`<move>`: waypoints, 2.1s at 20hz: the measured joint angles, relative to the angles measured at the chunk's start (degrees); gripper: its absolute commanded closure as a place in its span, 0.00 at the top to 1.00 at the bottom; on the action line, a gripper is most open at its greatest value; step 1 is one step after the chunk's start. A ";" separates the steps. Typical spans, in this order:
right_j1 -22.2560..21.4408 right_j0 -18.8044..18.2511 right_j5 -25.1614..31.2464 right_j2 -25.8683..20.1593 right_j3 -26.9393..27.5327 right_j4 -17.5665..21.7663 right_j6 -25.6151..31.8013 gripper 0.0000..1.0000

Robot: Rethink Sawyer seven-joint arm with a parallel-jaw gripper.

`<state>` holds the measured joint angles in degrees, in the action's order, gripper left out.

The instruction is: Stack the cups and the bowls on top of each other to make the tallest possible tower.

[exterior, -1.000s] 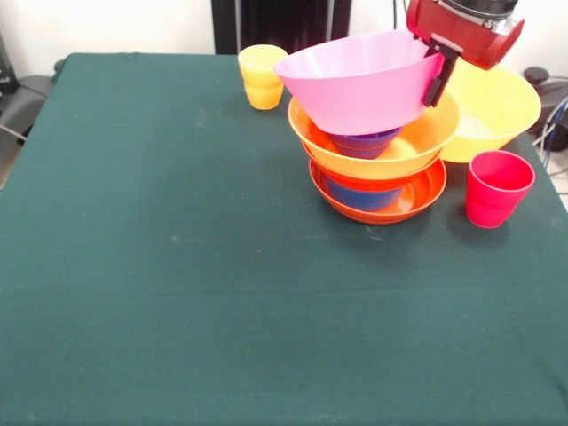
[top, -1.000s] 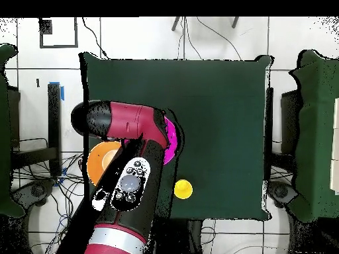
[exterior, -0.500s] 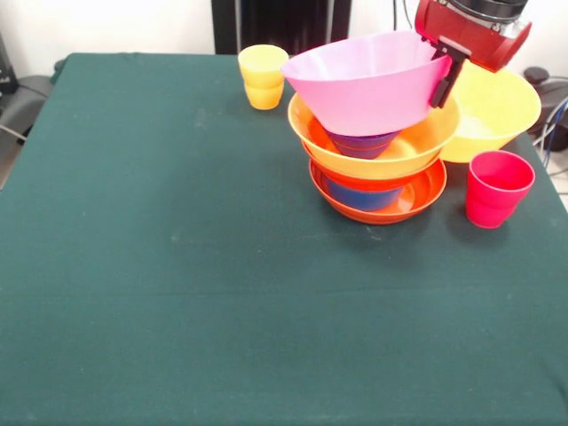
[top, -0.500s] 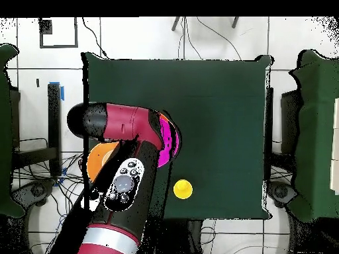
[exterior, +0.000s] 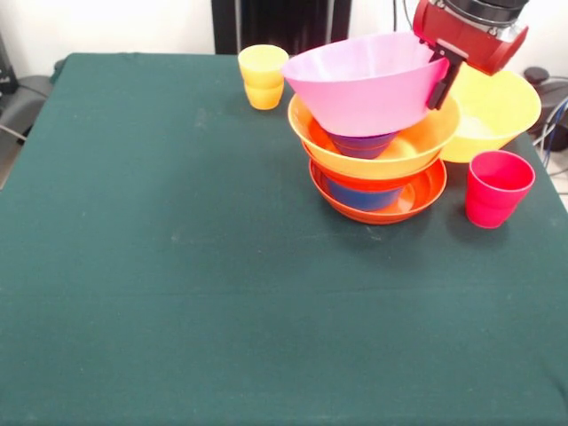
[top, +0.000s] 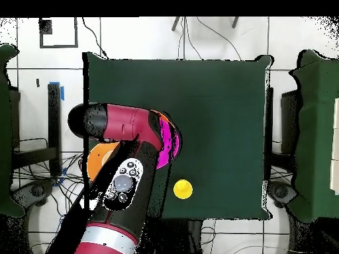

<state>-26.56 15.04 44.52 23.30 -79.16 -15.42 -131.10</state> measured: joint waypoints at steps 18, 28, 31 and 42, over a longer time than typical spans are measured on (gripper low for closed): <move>1.96 0.53 0.00 2.25 0.99 -1.04 -0.01 0.00; 2.89 0.70 0.01 2.66 1.72 -2.29 -0.01 0.00; 3.00 0.79 0.01 2.85 1.73 -2.62 -0.01 0.00; 3.79 1.33 0.02 3.92 2.60 -3.53 -0.01 0.00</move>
<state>-22.77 16.37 44.54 27.21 -76.56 -18.94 -131.11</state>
